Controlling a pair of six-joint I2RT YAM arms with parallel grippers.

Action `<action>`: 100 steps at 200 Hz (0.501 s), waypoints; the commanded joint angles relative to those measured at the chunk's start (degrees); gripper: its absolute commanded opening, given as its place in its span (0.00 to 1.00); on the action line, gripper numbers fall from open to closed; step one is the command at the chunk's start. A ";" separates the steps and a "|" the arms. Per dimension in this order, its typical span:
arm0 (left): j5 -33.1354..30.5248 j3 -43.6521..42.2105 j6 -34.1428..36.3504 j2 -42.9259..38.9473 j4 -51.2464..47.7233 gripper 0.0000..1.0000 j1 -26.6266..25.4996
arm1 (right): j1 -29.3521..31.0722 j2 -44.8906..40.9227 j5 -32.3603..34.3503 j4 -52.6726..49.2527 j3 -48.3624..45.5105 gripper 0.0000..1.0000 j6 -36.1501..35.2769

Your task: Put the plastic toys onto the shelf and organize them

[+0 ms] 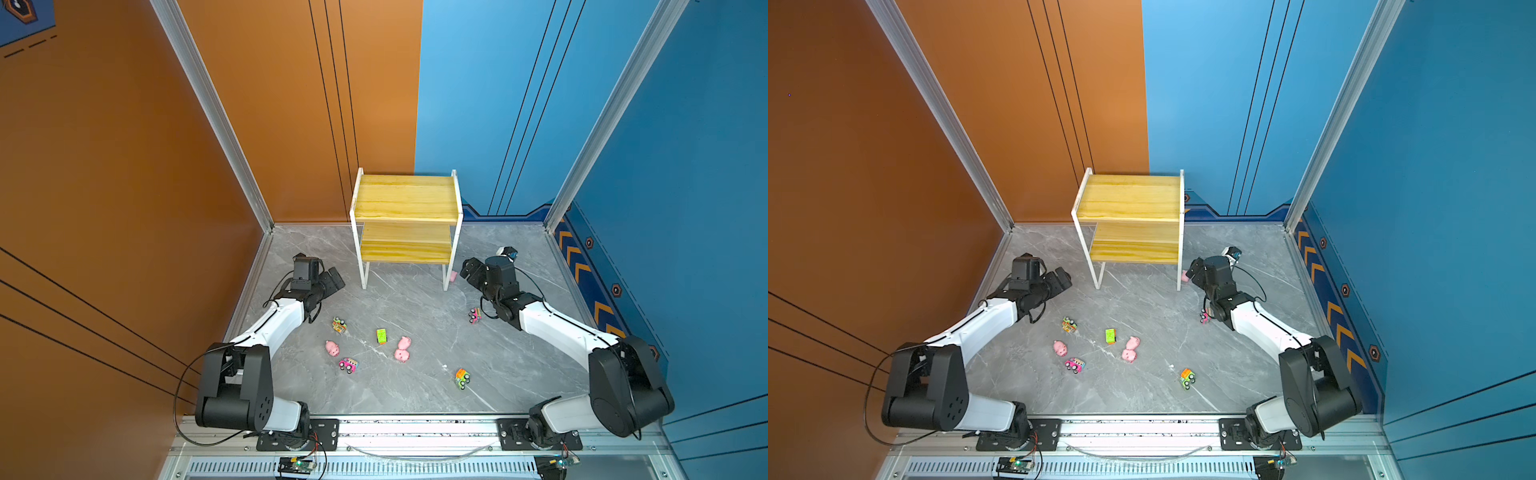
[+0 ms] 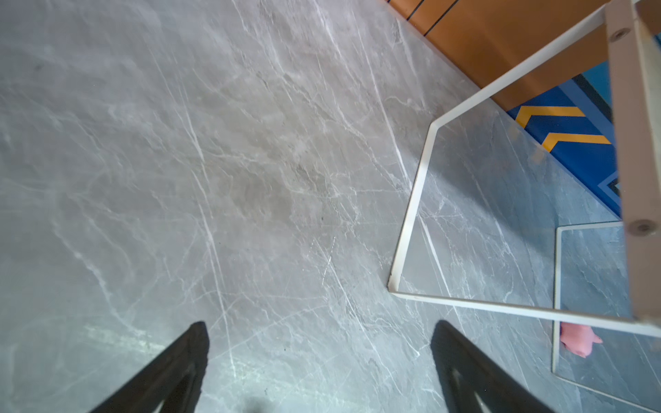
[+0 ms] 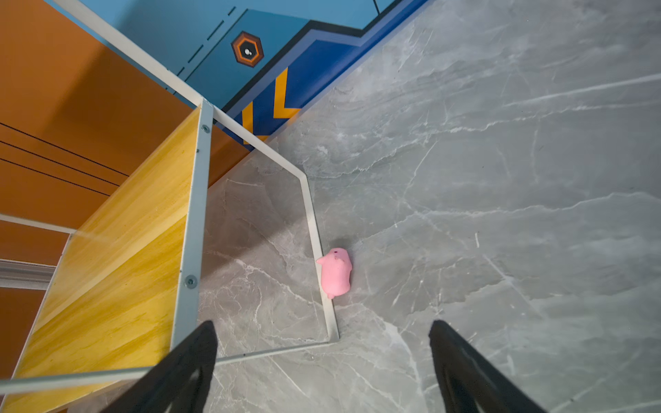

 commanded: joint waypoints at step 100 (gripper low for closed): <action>0.90 5.30 -3.32 5.91 1.38 0.97 -1.18 | 6.92 17.79 4.55 1.74 17.70 0.92 3.23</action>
